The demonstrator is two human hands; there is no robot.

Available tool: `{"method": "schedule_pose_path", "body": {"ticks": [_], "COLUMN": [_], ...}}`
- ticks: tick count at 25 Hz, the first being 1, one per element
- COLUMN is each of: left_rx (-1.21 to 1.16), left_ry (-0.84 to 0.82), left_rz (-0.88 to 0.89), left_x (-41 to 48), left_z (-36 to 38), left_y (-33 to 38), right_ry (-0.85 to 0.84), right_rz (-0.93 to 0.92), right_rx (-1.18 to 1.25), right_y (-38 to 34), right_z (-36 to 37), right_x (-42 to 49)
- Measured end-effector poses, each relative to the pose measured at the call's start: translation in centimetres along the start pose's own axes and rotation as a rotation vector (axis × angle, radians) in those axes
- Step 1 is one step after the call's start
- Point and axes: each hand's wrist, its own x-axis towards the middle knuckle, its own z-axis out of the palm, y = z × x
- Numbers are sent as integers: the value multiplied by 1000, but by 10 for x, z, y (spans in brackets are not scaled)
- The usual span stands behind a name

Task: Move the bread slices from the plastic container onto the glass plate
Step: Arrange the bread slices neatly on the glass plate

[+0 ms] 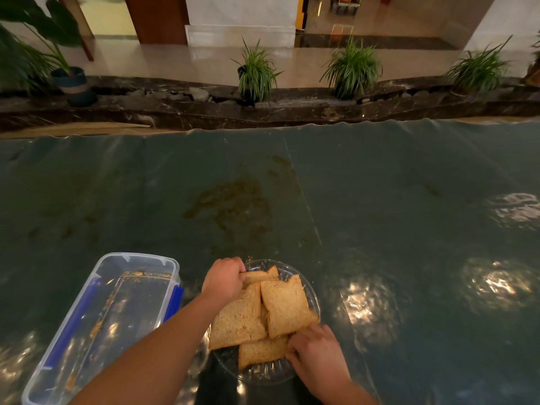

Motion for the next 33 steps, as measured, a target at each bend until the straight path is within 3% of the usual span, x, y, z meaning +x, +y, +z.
{"method": "schedule_pose_path", "body": {"ticks": [9,17,27,30,33], "left_rx": [6,-54,3,27,-114], "left_ry": [18,15,30,89,228], "left_rz": [30,-23,13,37,-74], "left_x": [1,1,-4,-15,-38], "left_z": [6,4,4,-1,-3], "left_y": [-3,-4,1,1,-14], "right_ry": [-64,-31,-2,16,166], "right_rz": [58,-137,-153,-129,-4], "right_rx": [84,15,89,95,206], "right_y": [1,22,24,25,28], "right_z": [6,-4,-4,-7,-11], "right_x": [9,6,3,0,0]}}
